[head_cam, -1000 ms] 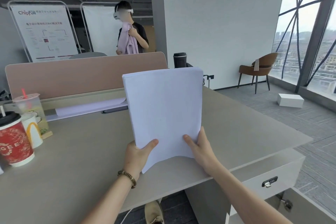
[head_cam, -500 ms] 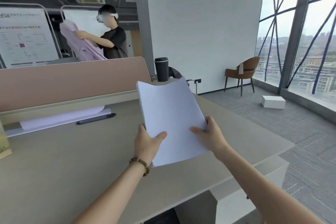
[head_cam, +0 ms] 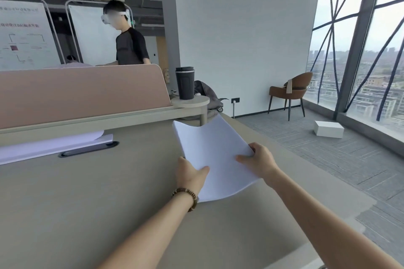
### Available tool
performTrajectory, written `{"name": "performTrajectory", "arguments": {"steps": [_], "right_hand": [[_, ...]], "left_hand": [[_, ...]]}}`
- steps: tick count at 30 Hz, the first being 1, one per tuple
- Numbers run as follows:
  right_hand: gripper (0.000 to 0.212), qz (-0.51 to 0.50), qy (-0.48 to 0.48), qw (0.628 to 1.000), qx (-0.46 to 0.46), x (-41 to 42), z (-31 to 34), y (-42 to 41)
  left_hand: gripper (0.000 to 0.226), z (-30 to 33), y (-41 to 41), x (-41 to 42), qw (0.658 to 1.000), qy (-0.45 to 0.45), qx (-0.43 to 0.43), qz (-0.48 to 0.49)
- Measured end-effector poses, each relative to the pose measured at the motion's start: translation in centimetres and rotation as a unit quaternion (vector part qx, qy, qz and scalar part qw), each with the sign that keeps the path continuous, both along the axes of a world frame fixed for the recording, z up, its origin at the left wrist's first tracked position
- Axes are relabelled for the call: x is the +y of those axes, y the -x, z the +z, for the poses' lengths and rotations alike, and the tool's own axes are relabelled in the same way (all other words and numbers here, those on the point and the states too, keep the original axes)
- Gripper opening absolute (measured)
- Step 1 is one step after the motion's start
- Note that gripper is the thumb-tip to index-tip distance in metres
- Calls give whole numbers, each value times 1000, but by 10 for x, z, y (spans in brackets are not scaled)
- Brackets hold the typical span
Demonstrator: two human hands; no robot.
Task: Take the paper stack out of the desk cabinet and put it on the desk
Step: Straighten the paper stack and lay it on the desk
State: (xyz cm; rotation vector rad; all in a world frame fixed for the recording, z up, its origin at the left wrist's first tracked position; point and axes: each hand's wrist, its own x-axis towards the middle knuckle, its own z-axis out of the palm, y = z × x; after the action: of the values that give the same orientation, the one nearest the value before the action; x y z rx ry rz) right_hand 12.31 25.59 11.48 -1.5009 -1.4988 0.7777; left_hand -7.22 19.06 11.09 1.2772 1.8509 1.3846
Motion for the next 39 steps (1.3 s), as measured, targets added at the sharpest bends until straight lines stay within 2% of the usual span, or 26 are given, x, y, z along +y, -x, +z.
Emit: {"name": "performTrajectory", "arguments": {"steps": [7,14,17,20,21,23,28,35,38,39], "right_hand": [[33,-17,29,999,-29,61,-14,-15],[29,-14,23,994,-109,103,-17,-28],[39,-14,25,994,-107,116,-19,-40],[57,-11,19,991,-129,125,-23,-50],[57,-9,16,991,-136,126,-23,-52],[54,-5,13,990,-142,128,-23,-56],[40,4,11,986,-166,135,-25,-61],[51,-12,24,971,-239,147,-30,-57],[45,-7,24,946,-324,144,-29,-55],[50,-7,28,936,-351,142,-27,-55]], "left_hand": [[46,-9,-8,63,999,12,52,-11],[51,-13,-20,106,996,52,77,1],[62,-14,-21,122,996,61,72,-10],[46,-11,-24,130,994,76,51,-55],[50,-12,-24,133,993,84,57,-66],[64,-17,-20,138,986,101,114,-70],[78,-26,-17,135,947,129,289,-54],[85,-37,-19,143,920,132,368,-2],[94,-37,-16,143,902,158,403,-2],[97,-36,-15,142,893,167,418,0]]}}
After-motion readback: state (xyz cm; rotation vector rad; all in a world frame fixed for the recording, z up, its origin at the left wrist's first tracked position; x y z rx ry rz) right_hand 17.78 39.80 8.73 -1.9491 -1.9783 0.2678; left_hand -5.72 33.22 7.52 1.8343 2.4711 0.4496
